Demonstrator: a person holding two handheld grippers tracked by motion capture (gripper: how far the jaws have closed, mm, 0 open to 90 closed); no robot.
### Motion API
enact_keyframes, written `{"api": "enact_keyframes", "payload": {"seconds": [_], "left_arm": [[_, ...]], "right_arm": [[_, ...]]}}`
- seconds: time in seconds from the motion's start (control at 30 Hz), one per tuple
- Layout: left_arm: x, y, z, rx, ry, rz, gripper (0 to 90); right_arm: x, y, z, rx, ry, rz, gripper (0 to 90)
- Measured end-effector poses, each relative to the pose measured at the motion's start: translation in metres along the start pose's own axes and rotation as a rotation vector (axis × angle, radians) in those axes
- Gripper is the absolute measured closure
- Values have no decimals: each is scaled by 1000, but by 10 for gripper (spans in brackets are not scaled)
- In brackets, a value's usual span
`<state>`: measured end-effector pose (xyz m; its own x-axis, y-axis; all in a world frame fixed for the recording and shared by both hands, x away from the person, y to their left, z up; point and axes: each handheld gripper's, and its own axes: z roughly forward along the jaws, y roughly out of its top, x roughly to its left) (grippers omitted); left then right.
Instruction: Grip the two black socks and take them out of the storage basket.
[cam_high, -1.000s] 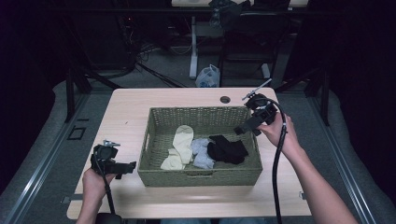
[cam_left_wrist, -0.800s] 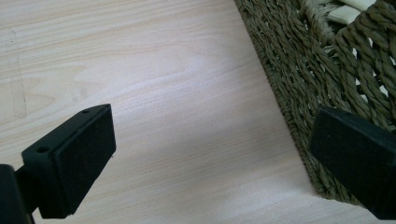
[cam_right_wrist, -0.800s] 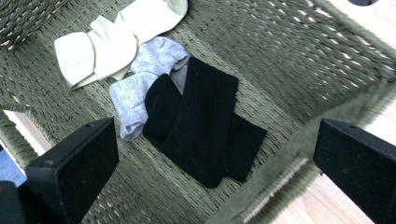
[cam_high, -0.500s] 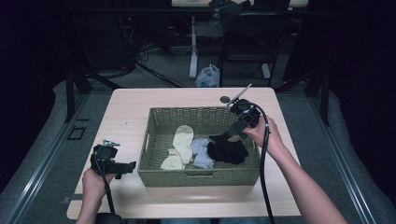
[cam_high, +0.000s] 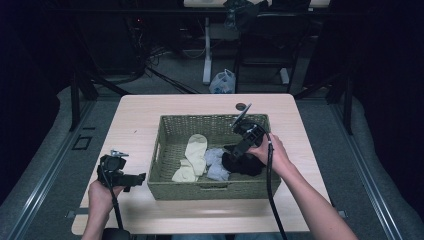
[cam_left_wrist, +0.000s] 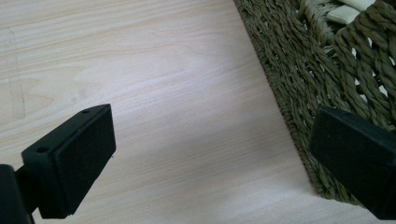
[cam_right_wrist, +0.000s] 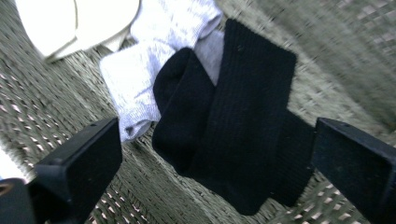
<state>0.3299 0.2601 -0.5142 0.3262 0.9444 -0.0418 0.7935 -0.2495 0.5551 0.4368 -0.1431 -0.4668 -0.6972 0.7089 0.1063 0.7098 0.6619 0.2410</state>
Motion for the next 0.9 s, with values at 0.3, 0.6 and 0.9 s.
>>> {"api": "enact_keyframes", "payload": {"seconds": [0.3, 0.6, 0.9], "left_arm": [[0, 0, 0, 1, 1, 1, 10], [0, 0, 0, 3, 1, 1, 11], [-1, 0, 0, 2, 3, 1, 11]], "right_arm": [[7, 4, 27, 94, -17, -4, 146], [6, 4, 40, 146, -82, 11, 619], [-3, -1, 20, 96, -76, 40, 866]]}}
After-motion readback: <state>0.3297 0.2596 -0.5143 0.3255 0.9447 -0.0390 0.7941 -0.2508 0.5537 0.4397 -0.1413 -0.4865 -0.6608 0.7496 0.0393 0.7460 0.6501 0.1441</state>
